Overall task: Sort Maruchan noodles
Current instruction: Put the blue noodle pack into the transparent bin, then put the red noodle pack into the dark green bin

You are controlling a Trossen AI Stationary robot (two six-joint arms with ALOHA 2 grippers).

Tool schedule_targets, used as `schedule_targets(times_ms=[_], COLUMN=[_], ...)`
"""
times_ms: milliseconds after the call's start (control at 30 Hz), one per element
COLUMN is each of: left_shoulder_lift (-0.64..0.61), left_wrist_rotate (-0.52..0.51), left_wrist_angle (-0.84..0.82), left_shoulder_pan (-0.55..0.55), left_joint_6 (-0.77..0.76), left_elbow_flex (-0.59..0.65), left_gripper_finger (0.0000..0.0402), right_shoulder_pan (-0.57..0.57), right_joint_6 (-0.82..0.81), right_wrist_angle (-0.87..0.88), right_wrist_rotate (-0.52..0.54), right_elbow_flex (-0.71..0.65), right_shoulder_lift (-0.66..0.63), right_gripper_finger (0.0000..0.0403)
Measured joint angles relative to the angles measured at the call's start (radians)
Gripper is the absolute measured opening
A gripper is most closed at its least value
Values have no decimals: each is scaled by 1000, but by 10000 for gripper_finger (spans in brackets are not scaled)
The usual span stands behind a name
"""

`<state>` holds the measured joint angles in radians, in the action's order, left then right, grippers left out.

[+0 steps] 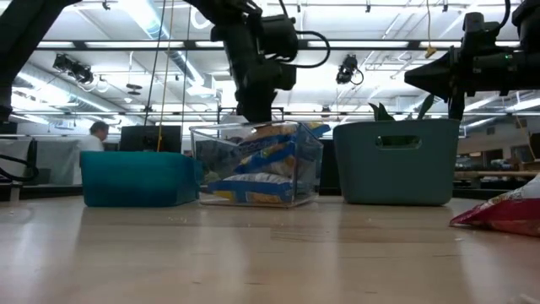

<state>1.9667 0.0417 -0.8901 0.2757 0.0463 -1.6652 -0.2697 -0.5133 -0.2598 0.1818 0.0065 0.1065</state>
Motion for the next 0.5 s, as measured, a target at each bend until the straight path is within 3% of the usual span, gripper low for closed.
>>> schedule_targets(times_ms=[133, 300, 400, 500], left_shoulder_lift=[1, 0, 0, -1], left_wrist_rotate=[-154, -309, -292, -134], left_wrist_angle=[-42, -207, -248, -203], left_shoulder_pan=[-8, -21, -41, -83], left_joint_6=[11, -9, -38, -63], left_elbow_flex=[-20, -145, -249, -313], left_gripper_finger=[101, 130, 134, 134], right_shoulder_pan=[0, 0, 0, 0], right_joint_6=[0, 0, 0, 0], right_wrist_angle=[0, 0, 0, 0], right_wrist_rotate=[0, 0, 0, -1], right_elbow_flex=[0, 0, 0, 0], right_shoulder_lift=[0, 0, 0, 0], right_gripper_finger=[50, 50, 50, 50])
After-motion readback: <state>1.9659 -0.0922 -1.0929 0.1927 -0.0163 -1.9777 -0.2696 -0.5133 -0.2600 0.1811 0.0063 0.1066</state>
